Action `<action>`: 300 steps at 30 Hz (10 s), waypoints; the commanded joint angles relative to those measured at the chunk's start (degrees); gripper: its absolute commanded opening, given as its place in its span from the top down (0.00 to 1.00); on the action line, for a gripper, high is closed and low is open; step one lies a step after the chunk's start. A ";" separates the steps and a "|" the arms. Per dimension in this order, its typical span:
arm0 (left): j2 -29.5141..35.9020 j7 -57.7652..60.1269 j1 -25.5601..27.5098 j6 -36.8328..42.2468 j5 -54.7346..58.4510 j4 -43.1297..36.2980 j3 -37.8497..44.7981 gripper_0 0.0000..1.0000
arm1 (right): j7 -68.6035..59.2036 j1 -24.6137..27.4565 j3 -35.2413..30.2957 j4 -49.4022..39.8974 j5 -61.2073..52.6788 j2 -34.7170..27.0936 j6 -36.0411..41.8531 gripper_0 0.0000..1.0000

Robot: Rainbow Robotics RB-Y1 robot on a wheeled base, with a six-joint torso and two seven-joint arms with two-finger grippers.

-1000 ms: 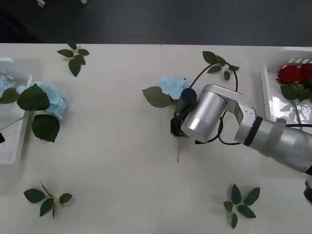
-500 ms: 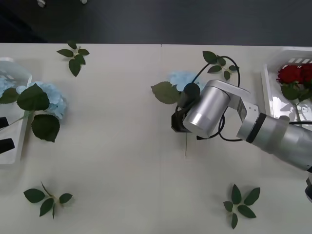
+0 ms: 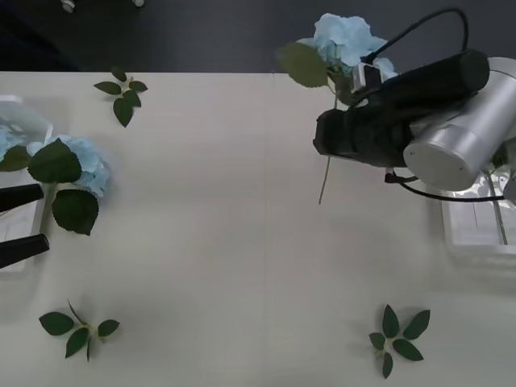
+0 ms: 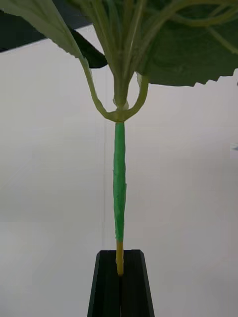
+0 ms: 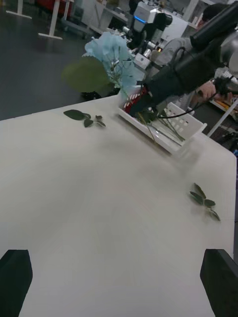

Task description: Put the red flowers into the right box and the blue flowers into the left box

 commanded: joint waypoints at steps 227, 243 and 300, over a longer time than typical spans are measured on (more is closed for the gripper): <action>-1.17 55.85 11.25 -39.86 -48.29 -14.90 5.83 0.00 | 71.00 12.17 -22.01 10.62 -42.14 -10.58 -4.60 0.00; -1.17 51.63 19.25 -39.77 -35.55 -31.60 -3.92 0.00 | 116.79 26.06 -28.86 10.62 -69.39 -10.49 -2.93 0.00; -1.17 8.03 -4.13 2.86 -25.44 -30.72 -6.39 0.00 | 119.74 27.82 -33.35 24.25 -80.02 -10.41 14.82 0.00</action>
